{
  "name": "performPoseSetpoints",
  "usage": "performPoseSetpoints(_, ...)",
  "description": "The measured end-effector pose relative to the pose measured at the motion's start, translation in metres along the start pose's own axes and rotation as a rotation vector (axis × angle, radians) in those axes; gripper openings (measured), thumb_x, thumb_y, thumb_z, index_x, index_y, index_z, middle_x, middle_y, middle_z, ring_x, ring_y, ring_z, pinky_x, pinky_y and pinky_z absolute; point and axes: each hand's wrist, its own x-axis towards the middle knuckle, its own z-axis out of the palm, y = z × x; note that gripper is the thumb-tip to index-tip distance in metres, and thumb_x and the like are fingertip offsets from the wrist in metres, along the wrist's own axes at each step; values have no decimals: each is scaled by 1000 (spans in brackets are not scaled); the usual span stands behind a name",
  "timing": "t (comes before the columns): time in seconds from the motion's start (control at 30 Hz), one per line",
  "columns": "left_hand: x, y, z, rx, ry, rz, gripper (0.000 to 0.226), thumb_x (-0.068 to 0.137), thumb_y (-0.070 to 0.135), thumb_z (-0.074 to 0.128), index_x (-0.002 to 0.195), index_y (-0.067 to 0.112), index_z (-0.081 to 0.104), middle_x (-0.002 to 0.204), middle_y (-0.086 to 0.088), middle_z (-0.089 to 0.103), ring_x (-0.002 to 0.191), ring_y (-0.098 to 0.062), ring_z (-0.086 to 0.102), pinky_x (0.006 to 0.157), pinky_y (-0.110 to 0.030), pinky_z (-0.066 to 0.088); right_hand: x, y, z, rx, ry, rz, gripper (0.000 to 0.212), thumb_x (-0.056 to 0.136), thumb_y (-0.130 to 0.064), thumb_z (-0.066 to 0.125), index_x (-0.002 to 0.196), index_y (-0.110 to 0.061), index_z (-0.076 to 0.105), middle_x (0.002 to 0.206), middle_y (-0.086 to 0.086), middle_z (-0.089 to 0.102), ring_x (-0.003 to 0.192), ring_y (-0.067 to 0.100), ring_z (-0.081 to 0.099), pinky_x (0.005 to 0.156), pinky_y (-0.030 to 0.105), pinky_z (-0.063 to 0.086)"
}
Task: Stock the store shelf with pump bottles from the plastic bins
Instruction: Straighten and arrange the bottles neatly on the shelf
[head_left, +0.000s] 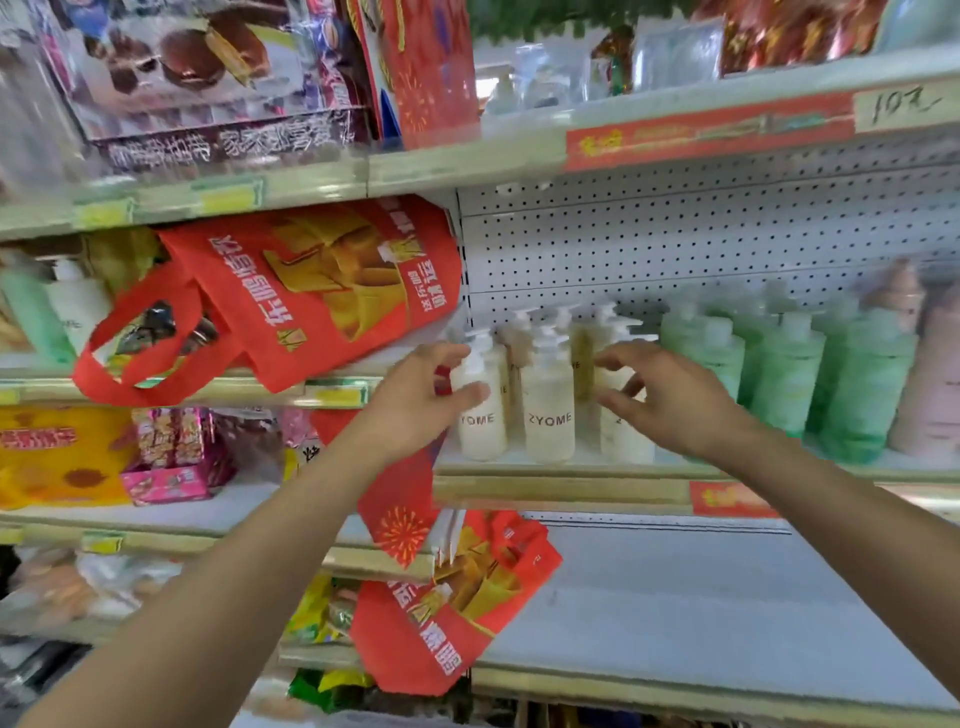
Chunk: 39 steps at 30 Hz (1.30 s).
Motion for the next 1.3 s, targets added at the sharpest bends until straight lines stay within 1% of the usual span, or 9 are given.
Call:
performPoseSetpoints(0.2,80,-13,2,136,-85,68,48,92,29,66,136,14,54,135,-3,59,119,-17,57,97,-25,42,69,9,-19,-70,0,-4,31,93,-26,56,123,-21,58,123,0,59,95,20,63,86,43,51)
performPoseSetpoints(0.43,155,-30,14,65,-80,-128,53,93,35,62,140,16,49,140,-9,54,121,-25,57,104,-38,46,163,29,-6,-162,-214,-103,37,95,-17,55,132,-23,53,132,5,50,111,24,56,95,38,46)
performPoseSetpoints(0.53,178,-32,26,269,-210,-185,52,94,37,59,139,11,51,144,-11,50,128,-27,51,105,-32,42,192,38,10,-224,-363,-136,43,95,-15,53,135,-30,49,137,1,45,120,23,49,99,37,42)
performPoseSetpoints(0.7,200,-29,36,546,-369,-221,50,89,38,67,123,1,62,119,-18,67,106,-31,65,91,-40,52,217,51,32,-154,-518,-172,44,93,-20,59,134,-35,52,140,-9,47,125,14,46,105,32,39)
performPoseSetpoints(0.87,210,-31,42,572,-329,-194,39,84,30,74,114,5,67,102,-13,73,93,-27,70,83,-38,56,224,58,50,-51,-492,-162,32,88,-29,65,119,-31,62,107,-9,60,100,15,57,85,29,46)
performPoseSetpoints(0.97,211,-30,47,548,-325,-158,35,83,32,74,107,7,69,95,-11,73,90,-26,70,82,-39,56,223,64,48,-74,-469,-155,24,87,-29,62,110,-25,65,101,-4,61,96,19,57,74,25,43)
performPoseSetpoints(1.07,212,-26,54,506,-339,-135,32,85,34,72,107,10,70,88,-8,75,87,-23,71,83,-38,56,223,68,48,-143,-441,-137,6,86,-34,61,91,-32,61,85,-14,55,82,14,54,63,25,39)
performPoseSetpoints(1.17,215,-20,61,472,-335,-119,32,85,33,73,109,11,69,85,-4,76,81,-19,73,78,-32,56,222,71,51,-195,-391,-101,24,85,-41,62,71,-38,42,75,-21,41,73,9,45,57,21,30)
performPoseSetpoints(1.3,216,-21,64,439,-328,-103,33,84,31,74,113,15,66,88,-5,75,84,-19,72,81,-31,55,222,72,52,-184,-365,-72,37,85,-40,64,65,-39,33,78,-18,41,80,17,45,63,25,34)
